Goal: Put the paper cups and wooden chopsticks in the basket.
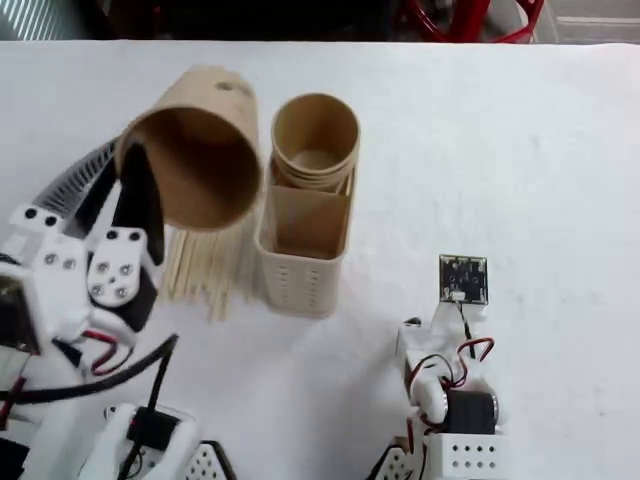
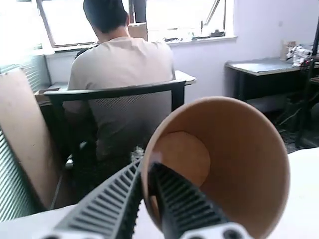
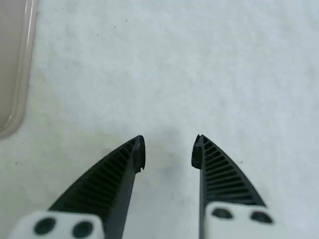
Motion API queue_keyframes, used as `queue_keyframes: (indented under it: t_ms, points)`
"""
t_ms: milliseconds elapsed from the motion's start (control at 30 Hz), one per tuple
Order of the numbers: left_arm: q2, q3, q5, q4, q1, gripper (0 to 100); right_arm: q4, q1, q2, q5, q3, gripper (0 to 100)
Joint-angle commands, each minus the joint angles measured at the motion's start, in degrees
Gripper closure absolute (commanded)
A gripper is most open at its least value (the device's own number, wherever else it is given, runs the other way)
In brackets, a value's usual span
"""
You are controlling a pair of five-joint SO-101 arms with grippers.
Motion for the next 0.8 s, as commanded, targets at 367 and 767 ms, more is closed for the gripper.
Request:
queue_keyframes:
  t_ms: [367, 767]
  points:
    - [19.82, 1.76, -0.44, -11.60, 5.67, 98, 0.40, -0.31, -0.48, 0.44, 0.53, 83.9]
    - [25.19, 2.02, -0.44, -10.20, 5.67, 98, 0.40, -0.31, -0.48, 0.44, 0.53, 83.9]
